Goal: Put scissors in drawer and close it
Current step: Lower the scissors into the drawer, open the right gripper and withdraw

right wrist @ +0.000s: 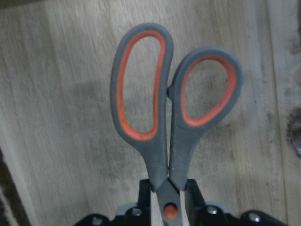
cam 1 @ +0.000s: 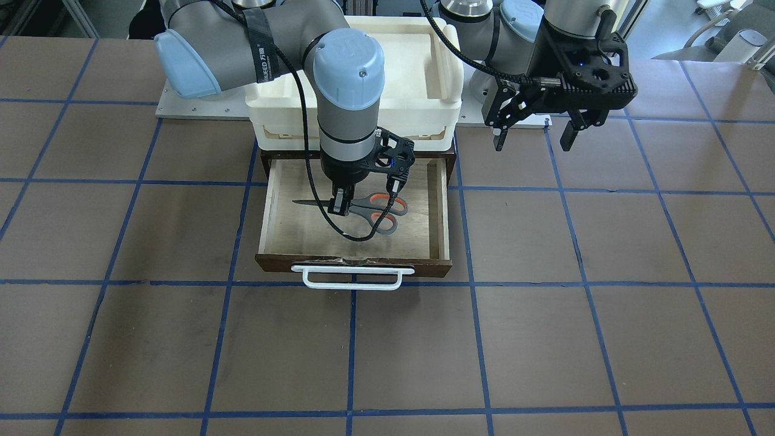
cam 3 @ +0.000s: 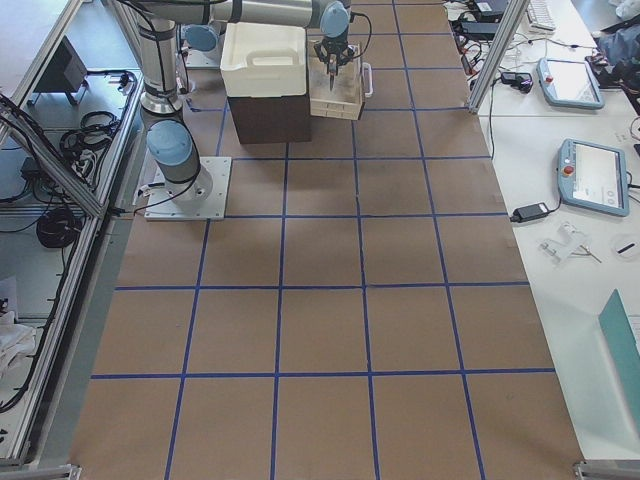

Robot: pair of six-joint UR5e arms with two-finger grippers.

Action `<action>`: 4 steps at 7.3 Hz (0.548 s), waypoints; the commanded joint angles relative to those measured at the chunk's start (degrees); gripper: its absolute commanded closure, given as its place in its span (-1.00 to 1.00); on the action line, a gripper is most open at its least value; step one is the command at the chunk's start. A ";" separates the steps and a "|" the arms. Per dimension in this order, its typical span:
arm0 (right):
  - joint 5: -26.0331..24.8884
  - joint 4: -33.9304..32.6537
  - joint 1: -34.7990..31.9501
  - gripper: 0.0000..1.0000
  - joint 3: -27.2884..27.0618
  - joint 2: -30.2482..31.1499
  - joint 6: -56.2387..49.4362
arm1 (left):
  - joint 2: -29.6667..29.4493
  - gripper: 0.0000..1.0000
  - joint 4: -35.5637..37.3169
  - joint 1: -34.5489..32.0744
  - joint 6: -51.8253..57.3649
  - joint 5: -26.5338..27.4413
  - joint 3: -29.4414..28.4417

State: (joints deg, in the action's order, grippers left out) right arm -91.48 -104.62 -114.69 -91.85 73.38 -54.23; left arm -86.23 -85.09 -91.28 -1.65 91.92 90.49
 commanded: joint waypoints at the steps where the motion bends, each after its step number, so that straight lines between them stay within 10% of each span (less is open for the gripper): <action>1: 0.33 -0.05 -0.10 0.84 -1.31 -0.43 -0.88 | 0.28 -1.00 0.01 0.40 0.16 -0.51 0.48; 4: 0.77 -0.32 -0.10 0.32 -1.40 -2.01 -0.62 | -0.16 -1.00 -2.01 0.49 0.07 -0.78 -0.58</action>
State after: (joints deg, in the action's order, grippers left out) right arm -90.77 -104.82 -114.78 -93.21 71.74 -54.90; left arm -86.20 -86.83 -90.83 -1.59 91.21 90.05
